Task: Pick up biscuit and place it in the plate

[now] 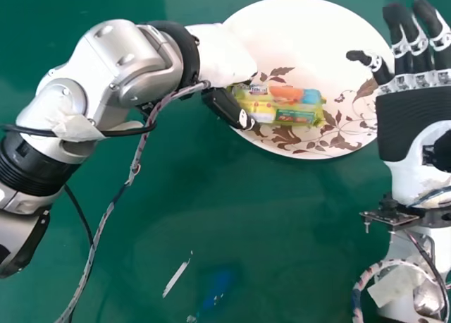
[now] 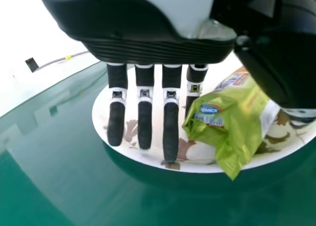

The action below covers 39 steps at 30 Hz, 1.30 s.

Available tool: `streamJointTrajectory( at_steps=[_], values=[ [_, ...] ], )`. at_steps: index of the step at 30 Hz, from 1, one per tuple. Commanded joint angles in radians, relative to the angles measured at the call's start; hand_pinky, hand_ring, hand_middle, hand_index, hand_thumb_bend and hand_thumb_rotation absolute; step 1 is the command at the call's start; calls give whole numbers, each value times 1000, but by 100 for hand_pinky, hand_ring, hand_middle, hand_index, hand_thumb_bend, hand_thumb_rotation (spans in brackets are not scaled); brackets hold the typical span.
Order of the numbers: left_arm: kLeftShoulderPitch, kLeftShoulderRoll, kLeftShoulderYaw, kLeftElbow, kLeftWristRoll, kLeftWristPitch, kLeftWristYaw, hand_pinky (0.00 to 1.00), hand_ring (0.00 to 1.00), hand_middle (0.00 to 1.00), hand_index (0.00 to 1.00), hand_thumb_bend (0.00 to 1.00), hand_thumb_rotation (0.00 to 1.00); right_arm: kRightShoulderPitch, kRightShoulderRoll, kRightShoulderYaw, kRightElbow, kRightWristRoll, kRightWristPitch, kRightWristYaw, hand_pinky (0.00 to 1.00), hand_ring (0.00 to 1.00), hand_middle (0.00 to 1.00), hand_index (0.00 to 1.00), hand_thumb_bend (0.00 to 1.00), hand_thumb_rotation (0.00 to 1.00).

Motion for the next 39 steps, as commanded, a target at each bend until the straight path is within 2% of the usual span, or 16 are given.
streamJointTrajectory(
  at_steps=[1,4,8,13,17,22,25,30,35,39],
  values=[
    [59,13,-19,13,-28,4,-69,44,69,87,79,100,71,28,-9,4,-22,-4,14,0,71,91,93,86,100,56],
    [61,15,-10,2,-44,10,-70,58,86,97,89,100,73,28,-14,6,-24,29,39,14,81,95,96,87,100,55],
    [63,23,3,-14,-58,14,-59,78,95,100,95,100,74,28,-14,5,-31,47,65,15,87,99,99,90,100,57],
    [90,27,50,-56,-80,45,-28,82,97,100,90,100,76,21,-13,-2,-15,54,71,32,93,100,100,89,100,53],
    [116,38,94,-108,-97,73,-19,80,96,100,89,100,76,19,-14,-2,-16,48,75,29,99,100,100,91,100,54],
    [174,48,179,-183,-137,112,26,80,94,99,89,100,73,11,-18,-3,-8,54,82,36,100,100,100,90,100,54],
    [218,61,226,-240,-164,140,38,85,96,100,93,100,73,9,-17,-6,-1,65,89,44,99,100,100,89,100,52],
    [259,77,263,-295,-183,165,54,95,99,100,99,100,77,6,-15,-7,10,61,85,53,99,100,100,89,100,53],
    [306,67,302,-336,-197,188,106,99,100,100,100,100,78,11,-15,-9,10,60,88,55,100,100,100,88,100,53],
    [334,84,329,-353,-226,180,141,100,100,100,100,100,77,14,-17,-14,12,68,92,64,100,100,100,88,100,53]
  ],
)
